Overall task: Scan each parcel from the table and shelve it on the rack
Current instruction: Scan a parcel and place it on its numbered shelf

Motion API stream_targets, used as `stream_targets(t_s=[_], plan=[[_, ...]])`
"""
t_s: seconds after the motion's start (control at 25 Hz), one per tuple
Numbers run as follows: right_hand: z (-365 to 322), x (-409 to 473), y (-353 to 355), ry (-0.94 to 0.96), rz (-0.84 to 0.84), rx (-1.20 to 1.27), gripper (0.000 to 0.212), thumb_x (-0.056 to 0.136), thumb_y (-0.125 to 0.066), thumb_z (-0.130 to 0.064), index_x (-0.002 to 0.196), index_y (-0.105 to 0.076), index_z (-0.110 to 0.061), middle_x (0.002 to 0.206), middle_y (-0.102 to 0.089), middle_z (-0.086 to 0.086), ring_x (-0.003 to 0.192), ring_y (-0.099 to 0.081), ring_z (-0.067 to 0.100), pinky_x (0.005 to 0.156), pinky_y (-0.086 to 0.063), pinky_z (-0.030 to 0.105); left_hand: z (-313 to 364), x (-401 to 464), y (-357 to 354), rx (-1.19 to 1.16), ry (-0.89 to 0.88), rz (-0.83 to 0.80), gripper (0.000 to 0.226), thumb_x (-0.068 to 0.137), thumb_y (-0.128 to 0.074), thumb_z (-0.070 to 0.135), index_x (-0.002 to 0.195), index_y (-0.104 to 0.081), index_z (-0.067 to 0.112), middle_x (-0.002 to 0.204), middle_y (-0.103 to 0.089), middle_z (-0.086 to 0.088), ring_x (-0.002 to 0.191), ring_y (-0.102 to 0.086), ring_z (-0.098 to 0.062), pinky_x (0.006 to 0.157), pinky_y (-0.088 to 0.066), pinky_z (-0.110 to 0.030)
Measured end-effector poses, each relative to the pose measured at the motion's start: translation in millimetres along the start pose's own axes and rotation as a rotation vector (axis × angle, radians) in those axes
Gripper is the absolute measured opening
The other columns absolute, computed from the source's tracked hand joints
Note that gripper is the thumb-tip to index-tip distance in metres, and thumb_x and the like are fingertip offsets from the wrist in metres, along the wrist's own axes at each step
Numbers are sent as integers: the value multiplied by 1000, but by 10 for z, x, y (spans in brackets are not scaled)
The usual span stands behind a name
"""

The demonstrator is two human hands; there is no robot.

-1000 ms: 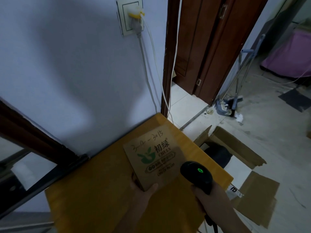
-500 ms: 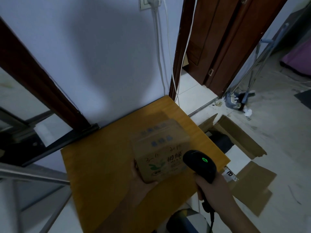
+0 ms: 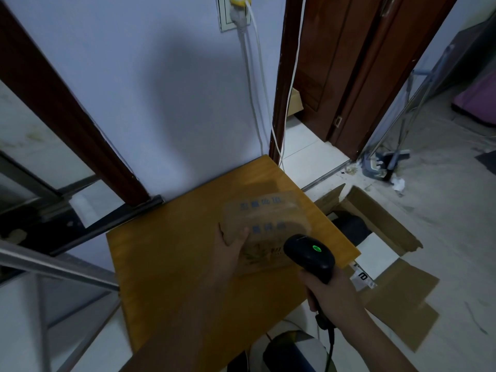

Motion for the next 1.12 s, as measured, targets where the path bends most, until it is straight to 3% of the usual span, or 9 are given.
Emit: stream_targets(t_s=[0.12,0.24,0.28,0.44,0.6,0.76,0.84,1.0,1.12], plan=[[27,-24,26,9,27,40,40,95,-63,-17,57,-54,-5,46,-53,8,41,-50,14,48,-45,21,124,91,-123,40,-2,-7,121,81,-78,65,166,2,32,167,-31,-2,145,-44,-21,116,-46,-45],[89,-53,69,2,48,77,35,94,-63,-15,62,-56,-4,46,-53,8,41,-50,15,47,-46,22,-3,-133,-208,49,-90,11,102,92,-75,44,167,-9,28,155,-38,11,136,-45,-8,91,-49,-8],[104,-66,82,-4,50,81,34,94,-64,-15,63,-57,-4,47,-54,7,42,-51,16,47,-45,22,-110,-241,-198,58,-94,24,100,90,-76,43,167,-12,28,153,-39,13,135,-48,-7,84,-49,-5],[127,-129,125,-16,65,117,34,93,-65,-14,61,-57,-4,47,-54,8,41,-51,15,45,-45,19,-589,-552,-152,-31,30,-44,111,71,-87,56,162,-25,41,154,-50,7,123,-61,-9,91,-59,-29],[156,-181,130,-28,76,137,30,93,-65,-13,66,-59,-4,48,-54,7,41,-51,15,44,-46,20,-802,-803,-183,-201,318,-169,92,68,-90,49,145,-39,55,147,-54,7,124,-60,-21,88,-59,-46],[218,-194,120,-59,69,137,30,94,-64,-14,66,-58,-6,45,-54,3,39,-51,14,44,-45,19,-778,-885,-162,-544,659,-156,81,67,-68,78,134,-55,35,139,-50,-1,132,-48,-38,97,-50,-64],[251,-202,108,-63,64,108,32,94,-64,-16,65,-57,-7,44,-54,2,40,-51,13,46,-45,20,-787,-881,-150,-537,766,-141,88,62,-66,84,130,-54,30,137,-47,-5,136,-44,-43,102,-43,-66],[294,-215,53,-52,61,94,32,94,-65,-14,63,-56,-7,45,-54,3,40,-50,14,51,-45,29,-890,-837,-169,-362,831,-211,102,46,-92,57,135,-56,23,135,-53,-11,127,-51,-45,97,-49,-67],[293,-212,7,-46,50,91,33,94,-64,-12,62,-56,-7,44,-53,3,38,-49,14,50,-45,30,-904,-789,-218,-284,734,-205,96,54,-92,49,138,-52,25,134,-56,-10,118,-56,-39,101,-47,-68]])
Point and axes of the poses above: each hand's wrist, its own x-axis towards the middle knuckle, its own y-axis out of the back of the hand, z = x × y, the point moved 7 cm from there along x, towards the middle knuckle
